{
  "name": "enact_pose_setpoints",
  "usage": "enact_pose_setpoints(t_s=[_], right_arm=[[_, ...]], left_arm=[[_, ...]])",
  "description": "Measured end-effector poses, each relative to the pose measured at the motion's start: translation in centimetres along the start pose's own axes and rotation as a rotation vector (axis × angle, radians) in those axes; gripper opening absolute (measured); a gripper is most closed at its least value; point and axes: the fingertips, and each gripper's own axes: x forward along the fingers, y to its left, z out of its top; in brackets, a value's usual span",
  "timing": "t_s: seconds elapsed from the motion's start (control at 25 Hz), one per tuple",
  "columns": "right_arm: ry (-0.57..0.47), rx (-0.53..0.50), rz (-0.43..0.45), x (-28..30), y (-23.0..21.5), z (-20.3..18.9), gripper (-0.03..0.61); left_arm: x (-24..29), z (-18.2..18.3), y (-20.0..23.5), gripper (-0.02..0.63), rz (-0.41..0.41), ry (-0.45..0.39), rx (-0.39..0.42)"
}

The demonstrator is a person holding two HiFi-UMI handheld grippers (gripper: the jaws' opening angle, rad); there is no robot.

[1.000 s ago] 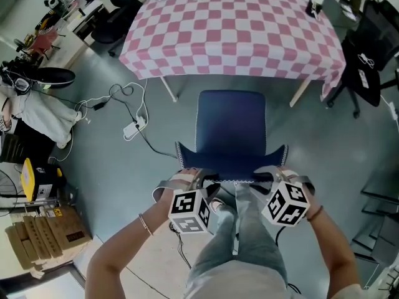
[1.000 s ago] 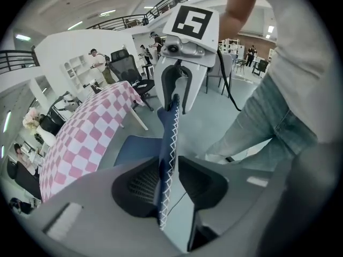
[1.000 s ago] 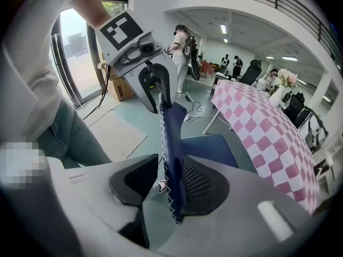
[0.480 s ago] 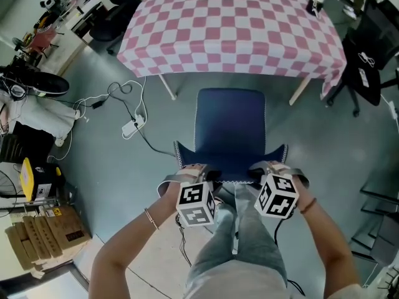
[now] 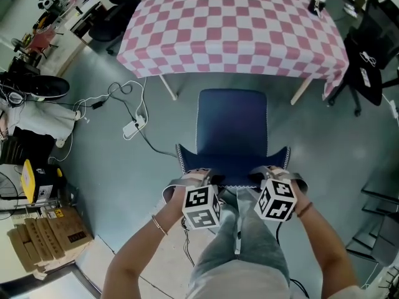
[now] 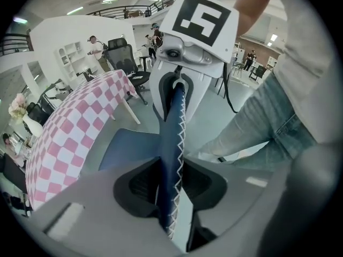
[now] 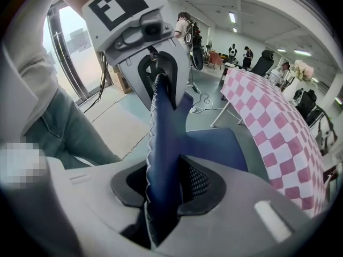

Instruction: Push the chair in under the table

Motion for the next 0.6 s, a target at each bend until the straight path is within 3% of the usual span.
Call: enact_pose_setpoints(t_s=[0.6], right_arm=[[0.027,-0.028,0.024,0.1,-0.5,0.05,0.109]], left_arm=[[0.22,0.02,0.35,0.094,-0.053,0.004,-0.019]])
